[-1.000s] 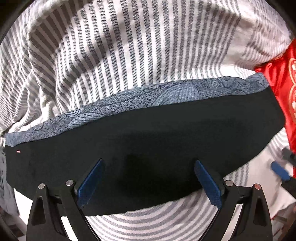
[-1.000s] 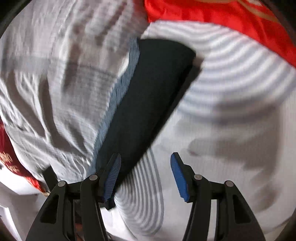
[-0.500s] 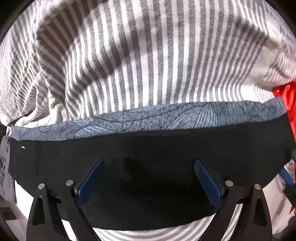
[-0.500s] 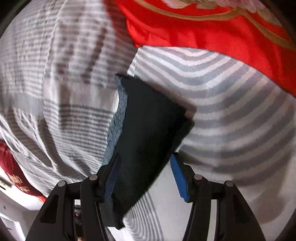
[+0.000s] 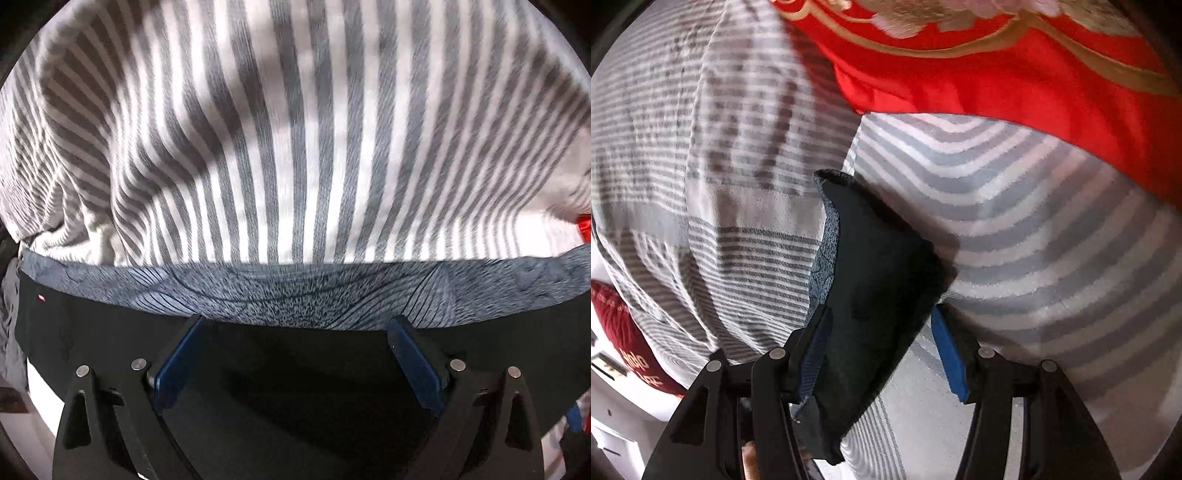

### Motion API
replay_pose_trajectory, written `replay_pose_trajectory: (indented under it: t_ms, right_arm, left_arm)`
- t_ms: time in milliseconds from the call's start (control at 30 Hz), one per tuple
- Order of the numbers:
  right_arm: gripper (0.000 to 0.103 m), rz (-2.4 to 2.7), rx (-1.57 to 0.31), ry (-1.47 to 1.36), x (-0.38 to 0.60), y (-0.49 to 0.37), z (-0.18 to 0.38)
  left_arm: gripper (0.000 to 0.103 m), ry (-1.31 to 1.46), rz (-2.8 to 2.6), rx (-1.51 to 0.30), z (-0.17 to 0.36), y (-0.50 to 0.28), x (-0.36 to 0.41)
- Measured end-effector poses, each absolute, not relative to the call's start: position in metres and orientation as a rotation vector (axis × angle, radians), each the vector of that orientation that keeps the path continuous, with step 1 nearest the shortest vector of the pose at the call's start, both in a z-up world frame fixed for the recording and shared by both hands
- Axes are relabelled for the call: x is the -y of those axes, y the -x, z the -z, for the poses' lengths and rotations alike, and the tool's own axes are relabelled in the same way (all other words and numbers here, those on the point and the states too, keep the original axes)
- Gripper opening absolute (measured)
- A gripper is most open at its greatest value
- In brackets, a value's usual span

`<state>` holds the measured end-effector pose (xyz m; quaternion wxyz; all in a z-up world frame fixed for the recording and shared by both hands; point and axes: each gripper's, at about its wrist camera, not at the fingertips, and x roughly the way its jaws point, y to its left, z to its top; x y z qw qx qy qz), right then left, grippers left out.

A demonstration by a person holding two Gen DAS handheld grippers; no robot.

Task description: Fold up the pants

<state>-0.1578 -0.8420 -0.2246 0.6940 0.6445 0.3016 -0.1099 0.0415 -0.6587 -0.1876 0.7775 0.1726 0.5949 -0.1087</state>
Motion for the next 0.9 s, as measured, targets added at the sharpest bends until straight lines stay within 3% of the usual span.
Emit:
replay_pose_trajectory:
  t_ms: [433,600,667,733,900]
  right_arm:
    - [0.062,0.135,-0.66,-1.428,0.838,0.109,0.233]
    - [0.06,0.125,-0.685,-1.427,0.837,0.101,0.234]
    - [0.049,0.107,-0.715,-1.431,0.834,0.095,0.235]
    - [0.02,0.081,-0.723,-1.466,0.831,0.092,0.24]
    - [0.015,0.024,-0.656,-1.52,0.825,0.093,0.23]
  left_arm:
    - [0.098,-0.362,0.161,-1.172,0.18,-0.04,0.668]
    - [0.102,-0.349,0.118,-1.2,0.211,-0.045,0.659]
    - [0.103,-0.361,0.119,-1.168,0.215,-0.039,0.66]
    - [0.103,-0.361,0.13,-1.175,0.217,-0.036,0.659]
    - [0.103,-0.354,0.163,-1.205,0.207,-0.038,0.653]
